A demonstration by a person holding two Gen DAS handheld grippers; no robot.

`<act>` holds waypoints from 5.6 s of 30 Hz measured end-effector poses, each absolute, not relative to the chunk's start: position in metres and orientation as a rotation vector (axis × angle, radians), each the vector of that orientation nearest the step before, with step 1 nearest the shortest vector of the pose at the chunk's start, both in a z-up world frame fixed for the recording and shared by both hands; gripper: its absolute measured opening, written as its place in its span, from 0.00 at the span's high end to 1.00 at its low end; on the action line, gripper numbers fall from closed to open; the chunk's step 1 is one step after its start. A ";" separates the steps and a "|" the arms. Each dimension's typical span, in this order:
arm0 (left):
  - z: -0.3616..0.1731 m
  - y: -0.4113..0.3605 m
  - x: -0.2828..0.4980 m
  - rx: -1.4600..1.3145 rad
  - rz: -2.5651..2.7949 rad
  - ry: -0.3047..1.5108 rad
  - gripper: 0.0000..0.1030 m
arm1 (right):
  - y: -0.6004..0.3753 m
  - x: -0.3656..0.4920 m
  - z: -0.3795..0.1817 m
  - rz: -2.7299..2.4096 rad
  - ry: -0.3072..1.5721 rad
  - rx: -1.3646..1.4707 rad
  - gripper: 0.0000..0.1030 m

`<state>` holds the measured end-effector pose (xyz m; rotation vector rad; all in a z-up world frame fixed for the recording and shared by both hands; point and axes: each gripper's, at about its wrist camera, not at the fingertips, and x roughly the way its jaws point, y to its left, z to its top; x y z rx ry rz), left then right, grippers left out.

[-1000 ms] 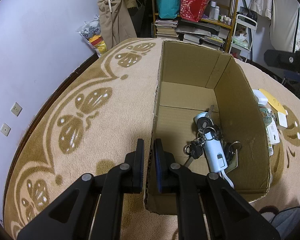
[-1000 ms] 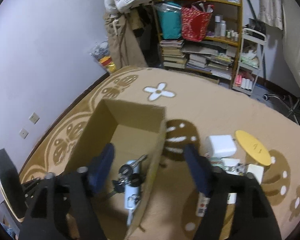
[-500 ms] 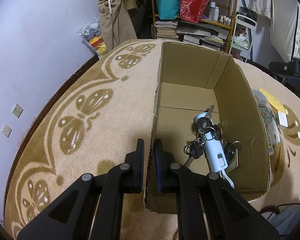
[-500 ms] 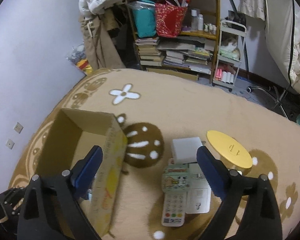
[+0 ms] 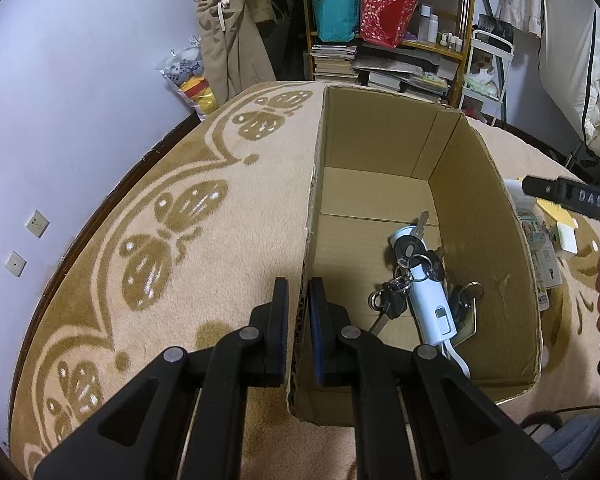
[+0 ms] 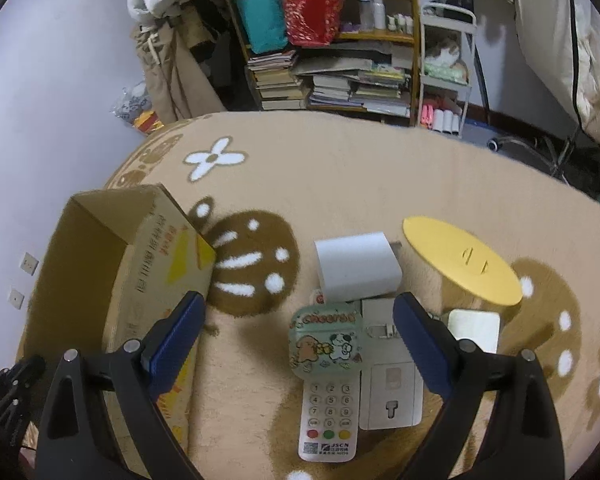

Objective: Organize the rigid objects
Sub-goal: 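Move the right tool back and grasp the mint-green Cheers earbud case, then carry the earbud case into the box and release it on the keys, then move the right tool back and grasp the white square power bank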

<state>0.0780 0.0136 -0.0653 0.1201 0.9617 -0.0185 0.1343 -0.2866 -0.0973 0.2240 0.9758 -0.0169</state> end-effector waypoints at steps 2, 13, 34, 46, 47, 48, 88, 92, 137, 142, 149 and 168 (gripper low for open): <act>-0.064 0.012 0.077 0.121 -0.014 0.961 0.90 | -0.289 0.134 -0.105 -0.018 0.982 0.222 0.03; -0.065 0.009 0.076 0.142 -0.001 0.958 0.90 | -0.293 0.140 -0.135 -0.008 1.058 0.234 0.34; -0.066 0.008 0.075 0.149 0.002 0.954 0.90 | -0.275 0.130 -0.133 -0.089 1.055 0.065 0.45; -0.066 0.009 0.075 0.150 0.002 0.954 0.90 | -0.250 0.120 -0.070 0.021 0.884 0.097 0.45; -0.066 0.009 0.075 0.150 0.002 0.954 0.90 | -0.245 0.120 -0.064 0.034 0.868 0.096 0.45; -0.066 0.009 0.075 0.151 0.002 0.954 0.90 | -0.241 0.120 -0.059 0.046 0.854 0.096 0.45; -0.067 0.006 0.074 0.150 0.003 0.953 0.90 | -0.158 0.107 -0.067 0.318 0.895 0.049 0.45; -0.067 0.005 0.073 0.151 0.003 0.952 0.90 | -0.155 0.106 -0.067 0.314 0.893 0.021 0.45; -0.064 0.002 0.070 0.177 0.017 0.927 0.89 | -0.344 0.124 -0.065 -0.162 0.810 0.318 0.03; -0.065 0.002 0.070 0.181 0.018 0.928 0.89 | -0.359 0.129 -0.074 -0.201 0.832 0.314 0.03; -0.065 0.002 0.070 0.182 0.018 0.929 0.89 | -0.370 0.130 -0.100 -0.248 0.899 0.319 0.03; -0.066 0.002 0.071 0.181 0.018 0.929 0.89 | -0.387 0.119 -0.152 -0.374 1.087 0.273 0.37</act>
